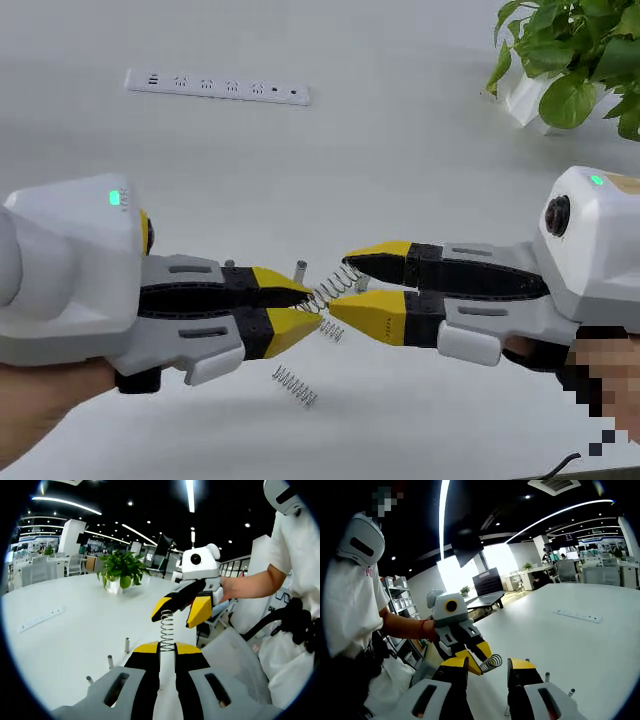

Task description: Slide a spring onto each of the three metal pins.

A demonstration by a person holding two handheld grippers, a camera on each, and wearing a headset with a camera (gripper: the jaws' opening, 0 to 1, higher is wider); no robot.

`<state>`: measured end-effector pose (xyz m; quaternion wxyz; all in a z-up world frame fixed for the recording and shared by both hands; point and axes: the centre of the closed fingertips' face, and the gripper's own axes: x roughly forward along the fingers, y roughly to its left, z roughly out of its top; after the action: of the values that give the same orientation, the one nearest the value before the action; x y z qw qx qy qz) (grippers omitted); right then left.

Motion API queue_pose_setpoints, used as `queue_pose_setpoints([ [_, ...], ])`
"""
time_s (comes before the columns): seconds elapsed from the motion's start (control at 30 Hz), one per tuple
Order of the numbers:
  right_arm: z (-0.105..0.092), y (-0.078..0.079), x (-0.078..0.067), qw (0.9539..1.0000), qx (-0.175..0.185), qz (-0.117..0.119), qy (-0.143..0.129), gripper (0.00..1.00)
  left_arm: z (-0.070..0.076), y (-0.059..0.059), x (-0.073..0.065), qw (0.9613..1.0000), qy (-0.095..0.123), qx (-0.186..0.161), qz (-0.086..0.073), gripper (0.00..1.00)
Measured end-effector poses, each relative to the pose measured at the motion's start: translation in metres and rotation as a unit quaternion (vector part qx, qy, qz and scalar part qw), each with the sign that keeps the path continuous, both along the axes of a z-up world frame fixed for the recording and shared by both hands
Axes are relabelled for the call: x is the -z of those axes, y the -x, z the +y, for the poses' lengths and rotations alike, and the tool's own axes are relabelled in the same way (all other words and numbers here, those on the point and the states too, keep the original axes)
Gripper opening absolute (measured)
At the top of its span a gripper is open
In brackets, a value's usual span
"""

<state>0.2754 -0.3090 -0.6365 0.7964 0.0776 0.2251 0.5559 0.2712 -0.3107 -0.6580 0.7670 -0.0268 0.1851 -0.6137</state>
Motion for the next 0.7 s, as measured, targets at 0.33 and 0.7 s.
queue_pose_setpoints([
  [0.33, -0.0007, -0.0067, -0.0083, 0.9993, 0.016, 0.009, -0.032, 0.13, -0.0030, -0.0007, -0.0091, 0.9995, 0.029, -0.003, 0.008, 0.07],
  [0.7, 0.0020, -0.0054, -0.0105, 0.9991, 0.020, 0.013, -0.037, 0.06, -0.0065, 0.0024, -0.0082, 0.9995, 0.029, 0.003, 0.012, 0.07],
])
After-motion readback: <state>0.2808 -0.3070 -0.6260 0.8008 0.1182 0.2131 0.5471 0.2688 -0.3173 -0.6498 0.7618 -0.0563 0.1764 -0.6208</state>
